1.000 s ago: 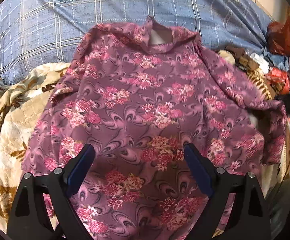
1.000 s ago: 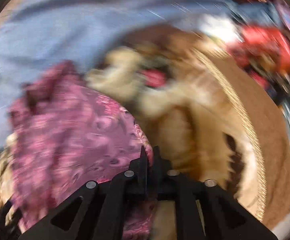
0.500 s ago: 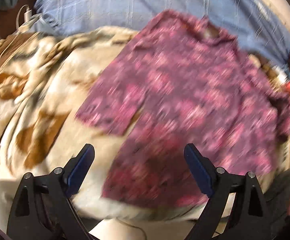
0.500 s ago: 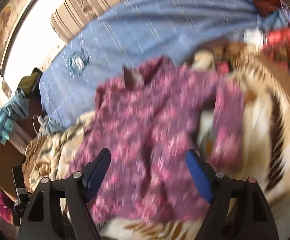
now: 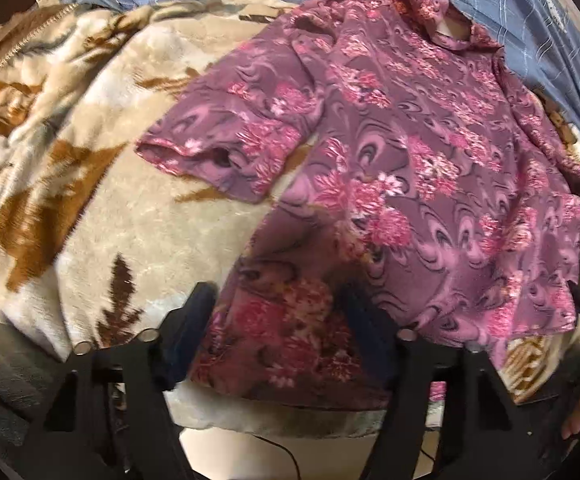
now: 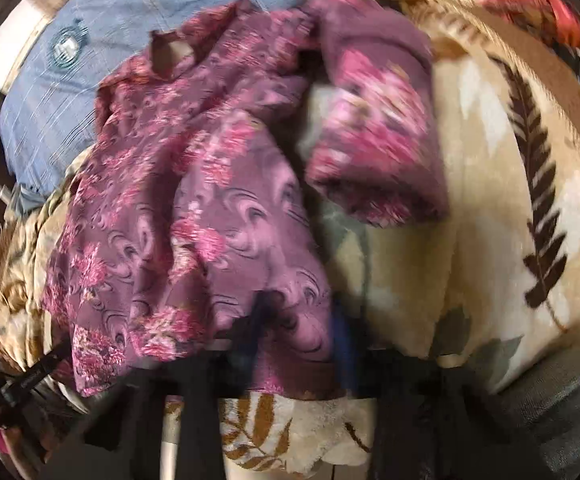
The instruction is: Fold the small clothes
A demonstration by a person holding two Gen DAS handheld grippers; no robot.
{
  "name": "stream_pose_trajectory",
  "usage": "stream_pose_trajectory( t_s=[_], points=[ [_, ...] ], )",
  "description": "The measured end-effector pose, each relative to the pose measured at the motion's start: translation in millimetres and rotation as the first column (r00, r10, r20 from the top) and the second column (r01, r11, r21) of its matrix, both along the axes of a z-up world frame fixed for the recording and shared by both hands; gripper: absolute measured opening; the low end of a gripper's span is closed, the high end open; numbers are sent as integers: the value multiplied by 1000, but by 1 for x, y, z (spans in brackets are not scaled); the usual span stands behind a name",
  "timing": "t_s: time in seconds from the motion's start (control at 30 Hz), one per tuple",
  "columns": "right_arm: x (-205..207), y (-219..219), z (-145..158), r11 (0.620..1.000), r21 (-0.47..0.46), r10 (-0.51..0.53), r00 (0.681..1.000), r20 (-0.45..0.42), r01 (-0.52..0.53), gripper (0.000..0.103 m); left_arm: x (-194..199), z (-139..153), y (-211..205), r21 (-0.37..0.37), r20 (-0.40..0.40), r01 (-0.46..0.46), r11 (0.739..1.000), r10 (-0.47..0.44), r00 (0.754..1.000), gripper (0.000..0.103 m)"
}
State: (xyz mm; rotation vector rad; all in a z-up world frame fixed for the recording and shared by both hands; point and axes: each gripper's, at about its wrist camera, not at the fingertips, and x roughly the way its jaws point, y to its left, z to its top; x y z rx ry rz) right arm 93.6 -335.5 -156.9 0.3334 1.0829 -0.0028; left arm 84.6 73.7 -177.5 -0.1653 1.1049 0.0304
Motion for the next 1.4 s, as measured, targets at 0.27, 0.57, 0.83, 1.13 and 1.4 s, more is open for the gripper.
stream_pose_trajectory(
  t_s=[0.27, 0.57, 0.83, 1.13, 1.4],
  points=[
    [-14, -5, 38, 996, 86, 35, 998, 56, -40, 4, -21, 28, 25, -91, 58, -50, 995, 56, 997, 4],
    [-33, -40, 34, 991, 116, -55, 996, -75, 64, 5, -27, 19, 33, 60, -62, -102, 993, 105, 993, 5],
    [-35, -58, 102, 976, 203, -128, 968, 218, 84, 76, -58, 102, 0, 202, 237, -15, 979, -34, 971, 60],
    [86, -161, 130, 935, 314, -258, 925, 278, 166, 69, 3, 137, -143, -142, 256, 435, 889, -391, 884, 65],
    [74, -206, 87, 909, 368, -313, 903, 296, 194, 64, 62, 71, -322, -350, 97, 676, 649, -693, 715, 65]
  ],
)
